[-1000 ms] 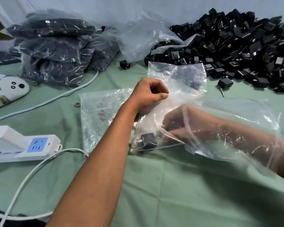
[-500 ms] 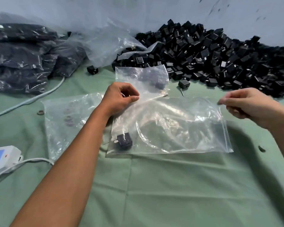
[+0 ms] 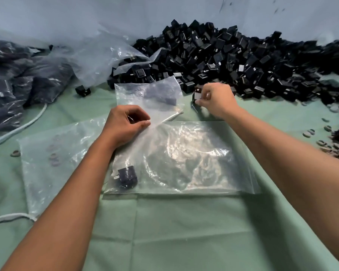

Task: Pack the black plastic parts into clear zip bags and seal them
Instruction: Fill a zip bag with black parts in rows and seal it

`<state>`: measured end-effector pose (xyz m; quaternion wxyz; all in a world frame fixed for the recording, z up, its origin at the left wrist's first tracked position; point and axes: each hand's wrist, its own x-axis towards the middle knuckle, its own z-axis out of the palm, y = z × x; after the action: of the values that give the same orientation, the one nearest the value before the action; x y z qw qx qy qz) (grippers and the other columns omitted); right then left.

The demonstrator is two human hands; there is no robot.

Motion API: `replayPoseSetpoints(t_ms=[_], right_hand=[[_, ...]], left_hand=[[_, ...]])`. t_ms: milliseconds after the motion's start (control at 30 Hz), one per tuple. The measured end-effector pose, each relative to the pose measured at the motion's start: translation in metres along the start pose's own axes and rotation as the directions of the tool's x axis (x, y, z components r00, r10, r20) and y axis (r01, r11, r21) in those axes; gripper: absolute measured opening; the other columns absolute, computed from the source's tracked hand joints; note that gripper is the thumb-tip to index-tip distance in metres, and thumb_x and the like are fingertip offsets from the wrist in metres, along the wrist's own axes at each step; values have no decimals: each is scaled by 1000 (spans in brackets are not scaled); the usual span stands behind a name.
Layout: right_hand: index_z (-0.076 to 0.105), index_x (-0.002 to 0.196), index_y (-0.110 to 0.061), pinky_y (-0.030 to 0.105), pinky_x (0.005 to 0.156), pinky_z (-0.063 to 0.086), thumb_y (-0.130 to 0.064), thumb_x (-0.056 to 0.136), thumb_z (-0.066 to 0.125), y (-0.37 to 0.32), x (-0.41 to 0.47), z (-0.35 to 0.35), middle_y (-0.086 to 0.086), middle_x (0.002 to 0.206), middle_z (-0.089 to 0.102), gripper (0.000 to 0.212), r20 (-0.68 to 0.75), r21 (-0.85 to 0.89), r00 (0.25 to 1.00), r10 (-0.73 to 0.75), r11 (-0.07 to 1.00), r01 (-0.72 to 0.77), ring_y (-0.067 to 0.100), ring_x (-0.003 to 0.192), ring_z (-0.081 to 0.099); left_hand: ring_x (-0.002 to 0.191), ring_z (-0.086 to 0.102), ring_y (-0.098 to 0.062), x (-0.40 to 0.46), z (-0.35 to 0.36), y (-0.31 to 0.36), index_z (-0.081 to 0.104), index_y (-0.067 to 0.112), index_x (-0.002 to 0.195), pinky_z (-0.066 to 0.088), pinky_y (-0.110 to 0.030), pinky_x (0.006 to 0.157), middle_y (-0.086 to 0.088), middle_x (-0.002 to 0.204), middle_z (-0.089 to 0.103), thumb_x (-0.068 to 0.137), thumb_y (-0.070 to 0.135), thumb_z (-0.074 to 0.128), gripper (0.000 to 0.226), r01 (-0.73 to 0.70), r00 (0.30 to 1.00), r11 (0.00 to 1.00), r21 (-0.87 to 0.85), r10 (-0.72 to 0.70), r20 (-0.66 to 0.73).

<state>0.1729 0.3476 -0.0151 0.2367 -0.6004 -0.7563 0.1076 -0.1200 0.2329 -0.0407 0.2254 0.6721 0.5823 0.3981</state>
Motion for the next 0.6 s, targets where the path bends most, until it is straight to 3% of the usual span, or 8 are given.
replayPoseSetpoints(t_ms=[67,133,200,267,333,400,467,600], right_hand=[[62,75,-20,28,71,40,-30,88,81,11,-6,-5,2,83,63,25,-8,-6,999,42,999,-42,27,90,65],[64,80,-19,31,73,45,-32,88,80,18,-14,-12,2,86,66,23,-37,33,997,75,997,-73,25,91,64],[67,109,-18,35,91,50,-31,89,81,20,-22,-16,2,113,65,28,-19,34,999,43,999,-42,21,108,60],[53,144,-21,37,113,42,-20,92,77,16,-22,-18,3,147,49,57,100,-13,988,-119,993,121,23,134,47],[42,156,-28,41,122,29,-10,95,68,5,-19,-18,2,163,33,68,226,-59,939,-258,959,277,28,146,33],[50,151,-29,41,120,29,-5,98,60,-5,-14,-16,3,164,33,59,317,-118,901,-297,930,348,30,143,34],[66,136,-21,36,111,36,1,97,58,-11,-11,-17,10,152,45,45,331,-135,897,-293,926,352,31,134,45],[69,128,-16,36,99,45,-13,95,72,0,-23,-29,13,128,57,34,216,-126,964,-153,975,183,31,118,56]], left_hand=[[73,70,-7,1,1,0,78,25,87,54,-19,70,9,80,76,81,17,86,13,-3,1000,1000,0,3,3],[74,70,-8,1,1,2,78,24,87,55,-19,70,8,80,76,81,15,87,13,-12,1000,1000,5,12,0],[74,70,-9,-1,1,4,78,23,87,55,-18,71,8,80,75,81,15,86,13,-11,1000,1000,21,11,-7],[74,70,-8,-3,2,6,78,22,87,54,-18,71,8,79,75,82,14,86,12,-19,1000,999,40,19,-12],[74,70,-8,-3,3,7,77,21,86,54,-19,72,8,79,75,82,13,85,12,-19,1000,998,58,21,-22],[74,70,-8,-3,4,7,77,21,85,54,-20,73,8,79,74,82,13,84,12,-25,999,996,84,28,-31],[73,69,-7,-3,5,6,76,23,84,52,-19,72,9,78,74,82,13,84,12,-30,999,992,120,34,-34],[73,67,-7,-4,6,4,72,24,80,50,-18,70,11,76,71,82,16,81,12,-33,997,978,206,48,-65]])
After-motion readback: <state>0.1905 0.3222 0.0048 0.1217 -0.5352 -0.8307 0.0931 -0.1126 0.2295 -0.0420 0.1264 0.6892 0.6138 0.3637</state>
